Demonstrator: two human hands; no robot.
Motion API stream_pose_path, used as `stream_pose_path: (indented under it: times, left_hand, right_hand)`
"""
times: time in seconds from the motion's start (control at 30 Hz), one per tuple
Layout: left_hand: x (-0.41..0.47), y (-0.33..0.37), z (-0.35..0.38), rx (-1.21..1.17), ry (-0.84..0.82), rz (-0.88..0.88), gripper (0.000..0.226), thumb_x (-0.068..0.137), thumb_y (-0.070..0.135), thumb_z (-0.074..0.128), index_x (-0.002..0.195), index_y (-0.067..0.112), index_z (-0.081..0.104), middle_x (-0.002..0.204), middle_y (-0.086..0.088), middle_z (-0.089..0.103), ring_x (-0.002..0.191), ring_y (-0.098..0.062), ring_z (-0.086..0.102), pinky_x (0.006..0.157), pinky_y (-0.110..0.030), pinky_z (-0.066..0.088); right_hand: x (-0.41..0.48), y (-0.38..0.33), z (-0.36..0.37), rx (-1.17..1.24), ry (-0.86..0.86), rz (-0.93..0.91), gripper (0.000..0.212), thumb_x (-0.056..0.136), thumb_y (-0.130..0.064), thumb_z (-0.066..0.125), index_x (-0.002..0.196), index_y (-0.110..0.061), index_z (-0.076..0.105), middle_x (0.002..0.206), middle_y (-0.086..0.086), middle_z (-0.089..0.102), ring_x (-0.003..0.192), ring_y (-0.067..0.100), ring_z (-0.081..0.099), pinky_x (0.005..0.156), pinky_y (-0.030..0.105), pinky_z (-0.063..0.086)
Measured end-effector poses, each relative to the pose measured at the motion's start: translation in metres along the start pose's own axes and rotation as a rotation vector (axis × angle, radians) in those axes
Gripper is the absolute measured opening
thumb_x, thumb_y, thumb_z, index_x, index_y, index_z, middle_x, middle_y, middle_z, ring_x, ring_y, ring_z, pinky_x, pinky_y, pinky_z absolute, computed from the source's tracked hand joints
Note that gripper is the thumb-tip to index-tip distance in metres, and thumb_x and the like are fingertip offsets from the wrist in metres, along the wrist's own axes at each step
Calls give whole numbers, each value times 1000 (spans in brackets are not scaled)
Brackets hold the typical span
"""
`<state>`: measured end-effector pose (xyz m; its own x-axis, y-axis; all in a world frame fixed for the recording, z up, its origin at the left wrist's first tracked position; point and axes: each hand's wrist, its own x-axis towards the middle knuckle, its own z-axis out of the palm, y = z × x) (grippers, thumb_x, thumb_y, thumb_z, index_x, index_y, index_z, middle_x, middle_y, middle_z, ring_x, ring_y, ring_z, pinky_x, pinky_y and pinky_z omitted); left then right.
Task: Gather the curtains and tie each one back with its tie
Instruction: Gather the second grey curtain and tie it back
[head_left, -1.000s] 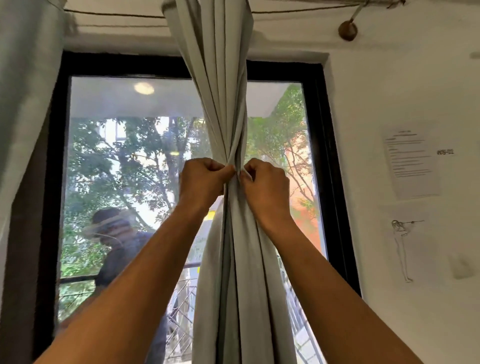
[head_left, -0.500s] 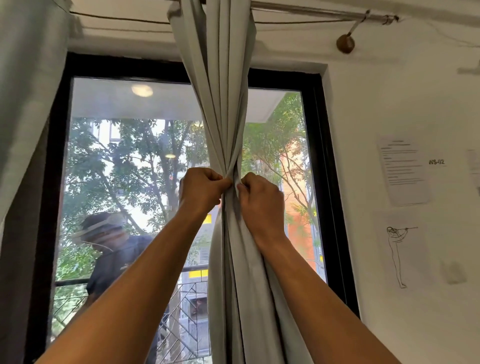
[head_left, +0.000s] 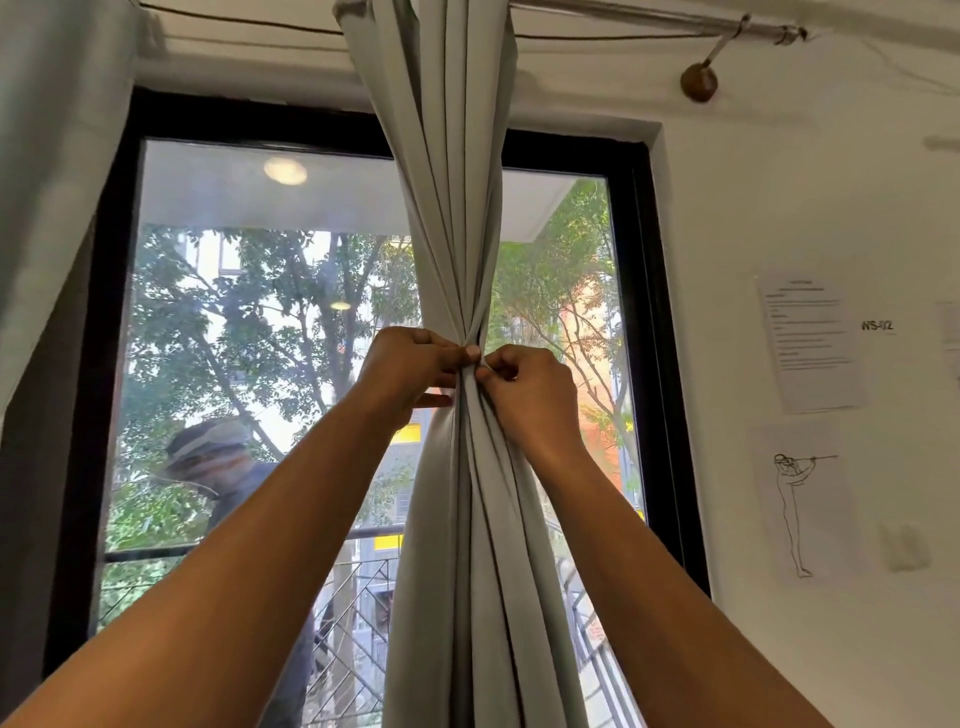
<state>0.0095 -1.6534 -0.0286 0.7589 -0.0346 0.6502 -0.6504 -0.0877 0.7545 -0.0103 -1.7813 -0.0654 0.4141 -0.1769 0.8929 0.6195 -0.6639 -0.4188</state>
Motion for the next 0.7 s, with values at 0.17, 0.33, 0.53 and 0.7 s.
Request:
stream_pose_path:
  times: [0.17,0.33,0.53,0.7]
  left_hand:
    - [2,2,-3,3,-43,-73,17,76,10,79,83,3,67,64,-3,71,59,-15,69,52,-29,56]
    - [5,3,-8,57,-92,-75,14,77,7,76,89,2,71,66,-2,72,61,-16,71,66,-35,61]
    - [-3,-18,-14,18,-108,-46,15,80,16,75,95,10,72,85,-4,71,81,-13,67,78,-38,48]
    - [-9,-42,-15,-119,-79,-22,26,85,10,70,110,12,70,101,-4,70,92,-18,64,72,-34,48]
  right_hand:
    - [-1,1,4,60,-57,28,20,85,-35,66,90,-17,73,84,3,71,82,21,65,72,34,50]
    - [-6,1,14,35,-42,26,36,75,-41,75,96,-13,69,88,2,70,84,21,65,75,37,51]
    - [-14,4,31,119,70,94,24,80,-25,71,100,-12,67,93,4,71,87,22,65,79,38,51]
    - [-17,10,44,317,28,194,17,81,-17,69,97,-11,67,90,3,71,82,18,66,78,36,53]
